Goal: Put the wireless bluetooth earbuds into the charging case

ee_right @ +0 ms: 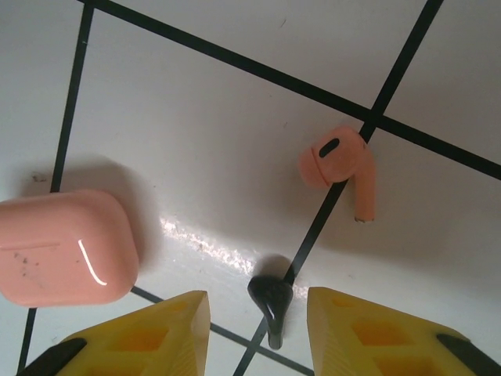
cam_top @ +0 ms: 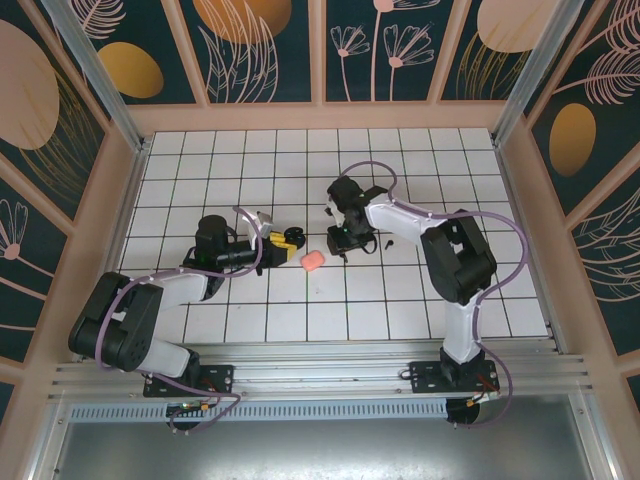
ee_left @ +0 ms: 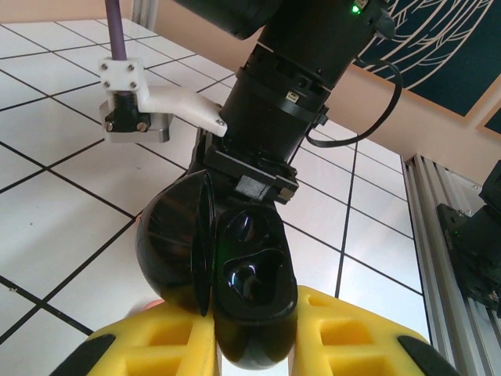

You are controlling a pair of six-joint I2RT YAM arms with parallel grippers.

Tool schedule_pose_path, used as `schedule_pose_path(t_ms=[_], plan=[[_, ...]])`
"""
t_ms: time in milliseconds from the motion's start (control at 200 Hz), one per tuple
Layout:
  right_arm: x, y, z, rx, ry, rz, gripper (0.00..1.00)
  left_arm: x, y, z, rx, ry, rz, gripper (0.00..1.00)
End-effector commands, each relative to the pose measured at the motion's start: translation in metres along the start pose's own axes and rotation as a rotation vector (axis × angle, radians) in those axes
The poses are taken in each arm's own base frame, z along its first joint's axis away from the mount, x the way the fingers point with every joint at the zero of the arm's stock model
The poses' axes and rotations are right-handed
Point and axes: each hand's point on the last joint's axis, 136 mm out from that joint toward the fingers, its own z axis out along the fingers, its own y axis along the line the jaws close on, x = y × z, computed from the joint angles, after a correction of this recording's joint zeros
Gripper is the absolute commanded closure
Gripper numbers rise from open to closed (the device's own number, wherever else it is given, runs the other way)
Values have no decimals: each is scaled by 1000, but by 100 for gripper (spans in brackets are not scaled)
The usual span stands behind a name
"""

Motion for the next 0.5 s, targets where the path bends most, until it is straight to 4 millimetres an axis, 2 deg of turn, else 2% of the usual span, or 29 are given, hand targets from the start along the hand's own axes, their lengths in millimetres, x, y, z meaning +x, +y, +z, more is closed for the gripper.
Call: schedule_pose_path(t_ms=[0, 245, 495], plan=[[-1, -1, 5, 27, 24, -19, 65, -4, 2, -1, -4, -10, 16, 79], [-1, -4, 17, 46, 47, -26, 68, -3, 3, 0, -3, -8, 10, 79], [7, -10, 21, 83, 73, -17, 66, -3, 4, 1, 3, -5, 3, 78]])
